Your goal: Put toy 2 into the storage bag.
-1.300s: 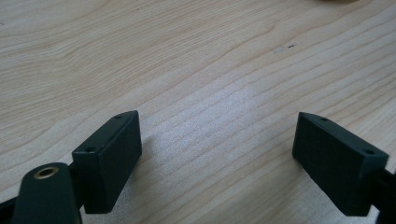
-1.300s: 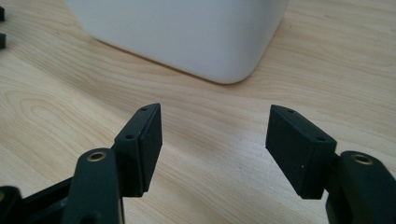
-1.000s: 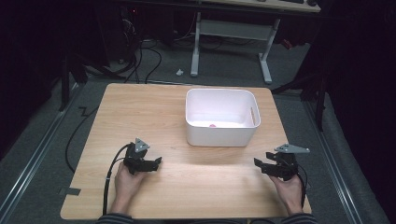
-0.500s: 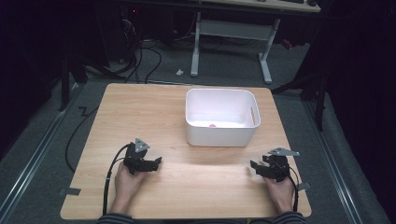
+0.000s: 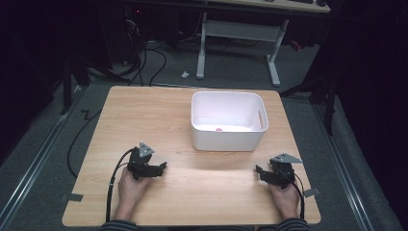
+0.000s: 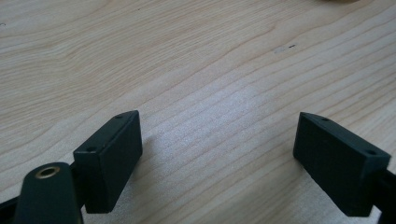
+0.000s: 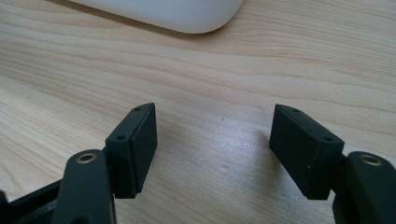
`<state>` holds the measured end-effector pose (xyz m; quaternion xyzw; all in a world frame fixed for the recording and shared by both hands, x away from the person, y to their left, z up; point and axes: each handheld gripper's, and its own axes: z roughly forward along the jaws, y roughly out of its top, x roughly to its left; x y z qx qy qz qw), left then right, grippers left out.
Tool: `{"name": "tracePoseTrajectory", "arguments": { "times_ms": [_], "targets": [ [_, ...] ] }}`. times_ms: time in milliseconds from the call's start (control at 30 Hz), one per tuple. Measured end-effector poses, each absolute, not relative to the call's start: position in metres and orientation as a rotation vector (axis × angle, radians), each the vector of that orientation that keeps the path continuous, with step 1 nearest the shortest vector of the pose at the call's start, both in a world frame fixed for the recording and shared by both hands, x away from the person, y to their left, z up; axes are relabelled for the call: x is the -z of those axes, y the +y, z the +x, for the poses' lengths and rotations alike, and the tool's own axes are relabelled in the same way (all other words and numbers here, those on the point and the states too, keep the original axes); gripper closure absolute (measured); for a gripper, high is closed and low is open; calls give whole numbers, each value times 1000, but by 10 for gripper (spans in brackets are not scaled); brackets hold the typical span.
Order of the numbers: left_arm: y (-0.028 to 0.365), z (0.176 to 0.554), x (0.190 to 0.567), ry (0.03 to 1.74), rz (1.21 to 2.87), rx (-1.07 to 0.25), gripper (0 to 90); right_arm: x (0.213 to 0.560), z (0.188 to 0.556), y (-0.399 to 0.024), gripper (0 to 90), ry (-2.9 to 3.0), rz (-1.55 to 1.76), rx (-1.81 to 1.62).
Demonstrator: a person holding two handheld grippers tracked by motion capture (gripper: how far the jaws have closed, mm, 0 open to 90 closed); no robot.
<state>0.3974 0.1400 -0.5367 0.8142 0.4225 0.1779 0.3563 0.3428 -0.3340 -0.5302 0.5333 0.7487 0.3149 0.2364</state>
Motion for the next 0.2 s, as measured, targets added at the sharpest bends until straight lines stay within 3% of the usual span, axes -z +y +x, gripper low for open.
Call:
{"name": "tracePoseTrajectory", "arguments": {
  "times_ms": [200],
  "targets": [
    [140,397,537,1091,2102,-461,158,530,343,-334,317,2057,1457,-863]
  ]
}}
